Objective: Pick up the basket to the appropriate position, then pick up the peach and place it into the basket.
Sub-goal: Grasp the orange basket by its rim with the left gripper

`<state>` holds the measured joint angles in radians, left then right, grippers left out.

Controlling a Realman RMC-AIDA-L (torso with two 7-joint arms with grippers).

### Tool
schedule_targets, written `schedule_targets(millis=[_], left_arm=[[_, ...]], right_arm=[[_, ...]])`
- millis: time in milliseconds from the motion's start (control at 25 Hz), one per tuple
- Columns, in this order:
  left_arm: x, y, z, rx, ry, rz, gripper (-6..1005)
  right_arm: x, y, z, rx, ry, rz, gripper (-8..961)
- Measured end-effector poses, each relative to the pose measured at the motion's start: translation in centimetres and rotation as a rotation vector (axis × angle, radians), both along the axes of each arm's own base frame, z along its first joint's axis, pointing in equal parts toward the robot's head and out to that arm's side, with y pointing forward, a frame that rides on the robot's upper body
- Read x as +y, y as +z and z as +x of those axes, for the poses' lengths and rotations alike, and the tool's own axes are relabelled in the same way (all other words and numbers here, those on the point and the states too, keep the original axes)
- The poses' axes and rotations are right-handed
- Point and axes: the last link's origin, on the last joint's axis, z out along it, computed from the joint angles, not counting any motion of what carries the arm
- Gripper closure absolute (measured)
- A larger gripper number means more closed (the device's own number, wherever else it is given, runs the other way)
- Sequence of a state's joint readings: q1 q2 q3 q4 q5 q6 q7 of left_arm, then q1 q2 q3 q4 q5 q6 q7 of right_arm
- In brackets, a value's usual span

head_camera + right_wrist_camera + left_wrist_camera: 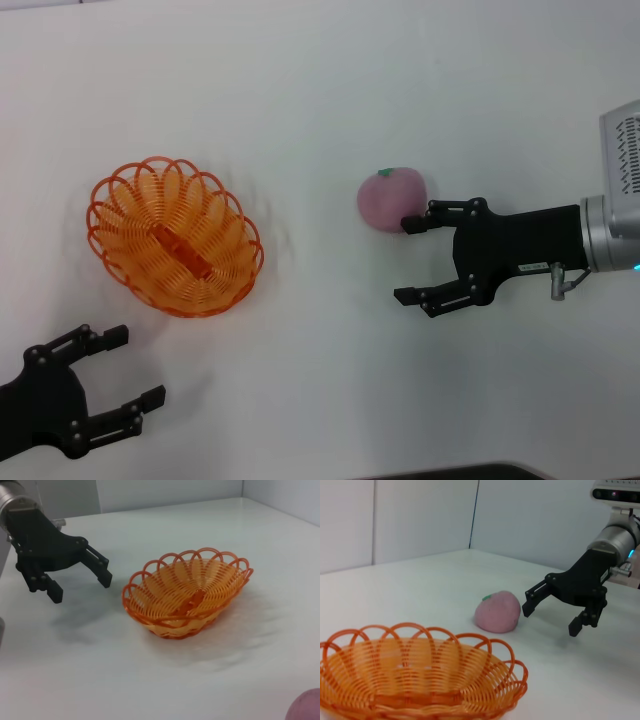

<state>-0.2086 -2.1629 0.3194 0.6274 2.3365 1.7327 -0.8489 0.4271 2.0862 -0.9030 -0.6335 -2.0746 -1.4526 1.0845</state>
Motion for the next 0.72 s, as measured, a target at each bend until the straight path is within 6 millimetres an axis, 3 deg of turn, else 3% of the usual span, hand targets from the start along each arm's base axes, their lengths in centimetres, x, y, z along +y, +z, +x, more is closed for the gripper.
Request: schedule_targets(millis=[720], left_arm=[[0.04,0.48,0.38,-0.045,-0.002,0.045,173]], right_arm=[[0.27,-0.01,-0.24,0.000,0.008,0.003,11]])
